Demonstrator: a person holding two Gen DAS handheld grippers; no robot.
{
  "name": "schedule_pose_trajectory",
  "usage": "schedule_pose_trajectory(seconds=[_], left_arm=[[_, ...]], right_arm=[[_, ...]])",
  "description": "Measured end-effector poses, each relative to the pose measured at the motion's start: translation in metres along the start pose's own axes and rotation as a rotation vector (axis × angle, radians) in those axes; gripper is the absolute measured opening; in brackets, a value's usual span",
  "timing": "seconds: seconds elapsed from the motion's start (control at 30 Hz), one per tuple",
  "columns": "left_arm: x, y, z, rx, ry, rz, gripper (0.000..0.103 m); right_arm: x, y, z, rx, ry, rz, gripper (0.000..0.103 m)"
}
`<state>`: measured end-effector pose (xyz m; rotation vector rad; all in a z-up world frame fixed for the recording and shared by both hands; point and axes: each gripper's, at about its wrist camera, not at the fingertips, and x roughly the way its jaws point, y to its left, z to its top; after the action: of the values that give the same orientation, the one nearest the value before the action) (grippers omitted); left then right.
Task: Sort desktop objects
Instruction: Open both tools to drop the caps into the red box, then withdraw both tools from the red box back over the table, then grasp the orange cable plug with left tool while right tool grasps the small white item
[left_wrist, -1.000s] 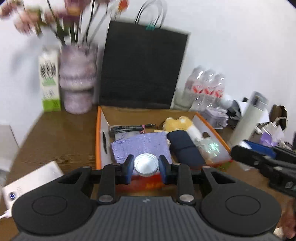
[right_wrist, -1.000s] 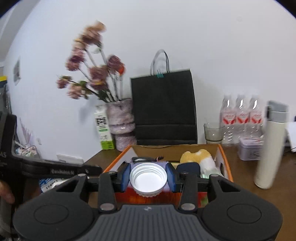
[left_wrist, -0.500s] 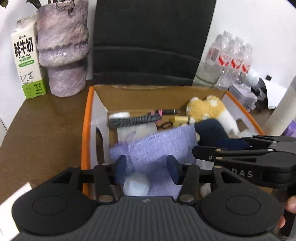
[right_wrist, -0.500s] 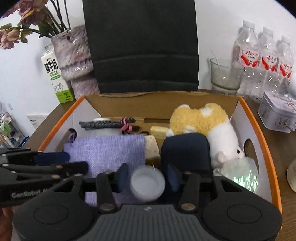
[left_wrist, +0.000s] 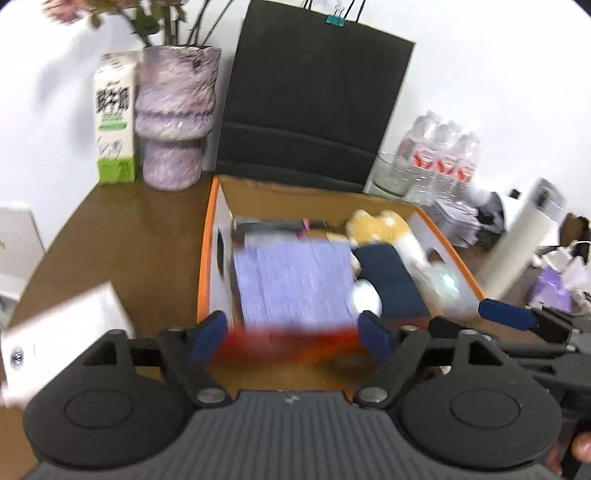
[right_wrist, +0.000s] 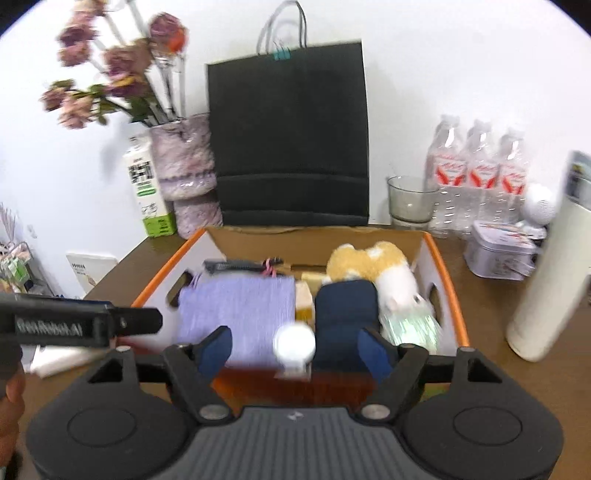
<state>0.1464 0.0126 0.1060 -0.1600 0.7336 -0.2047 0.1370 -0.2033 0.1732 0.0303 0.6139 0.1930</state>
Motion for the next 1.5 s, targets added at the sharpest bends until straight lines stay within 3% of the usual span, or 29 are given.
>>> schedule_pose_trajectory(seconds=[0.17,0.37,0.53,0.63,0.77,0.9,0.93,0.97,1.03,1.07,1.13,1.23,1.33,1.4,1.43,1.47,1.5], left_arm=[[-0.052,-0.010,-0.087,-0.010,-0.070,0.027,0.097],[-0.100,-0.017,-0.178,0.045,-0.152,0.082,0.102],[-0.135,-0.021,-0.234,0.056,-0.208,0.111,0.103],[-0.143,-0.023,-0.249,0.041,-0.205,0.087,0.103],[-0.139,-0.033,-0.244,0.087,-0.213,0.068,0.103],[-0.118,-0.043,-0.211,0.169,-0.250,0.054,0.090],[-0.108,-0.044,-0.200,0.181,-0.252,0.040,0.088],[-0.096,-0.046,-0.187,0.191,-0.243,0.022,0.085],[-0.063,-0.051,-0.156,0.212,-0.176,-0.020,0.083],[-0.050,-0.053,-0.146,0.221,-0.160,-0.024,0.077],[-0.017,-0.056,-0.122,0.237,-0.152,-0.008,0.077],[0.023,-0.058,-0.097,0.234,-0.104,0.025,0.070],[0.051,-0.059,-0.083,0.235,-0.064,0.003,0.067],[0.066,-0.059,-0.081,0.249,-0.010,0.010,0.054],[0.070,-0.059,-0.082,0.257,0.002,0.020,0.047],[0.072,-0.060,-0.084,0.271,0.000,0.026,0.036],[0.072,-0.059,-0.086,0.281,-0.014,0.024,0.019]], right_arm=[[-0.058,0.019,-0.076,-0.048,-0.042,-0.001,0.080],[-0.116,0.026,-0.159,-0.037,-0.087,0.038,0.081],[-0.158,0.025,-0.198,-0.057,-0.120,-0.013,0.083],[-0.173,0.027,-0.214,-0.032,-0.147,-0.009,0.086],[-0.171,0.029,-0.219,-0.054,-0.119,-0.005,0.084],[-0.155,0.015,-0.196,-0.028,-0.106,-0.020,0.080],[-0.146,0.009,-0.186,-0.021,-0.095,-0.028,0.072],[-0.137,0.002,-0.177,-0.010,-0.089,-0.036,0.062],[-0.110,-0.013,-0.155,-0.009,-0.055,-0.029,0.058],[-0.096,-0.020,-0.146,-0.009,-0.045,-0.022,0.057],[-0.065,-0.034,-0.124,-0.021,-0.014,-0.008,0.055],[-0.024,-0.047,-0.102,-0.037,0.011,-0.037,0.051],[0.008,-0.054,-0.088,-0.056,0.045,-0.061,0.045],[0.022,-0.057,-0.085,-0.051,0.057,-0.061,0.040],[0.028,-0.059,-0.085,-0.043,0.070,-0.051,0.032],[0.032,-0.060,-0.086,-0.034,0.082,-0.043,0.028],[0.033,-0.060,-0.087,-0.033,0.075,-0.040,0.028]])
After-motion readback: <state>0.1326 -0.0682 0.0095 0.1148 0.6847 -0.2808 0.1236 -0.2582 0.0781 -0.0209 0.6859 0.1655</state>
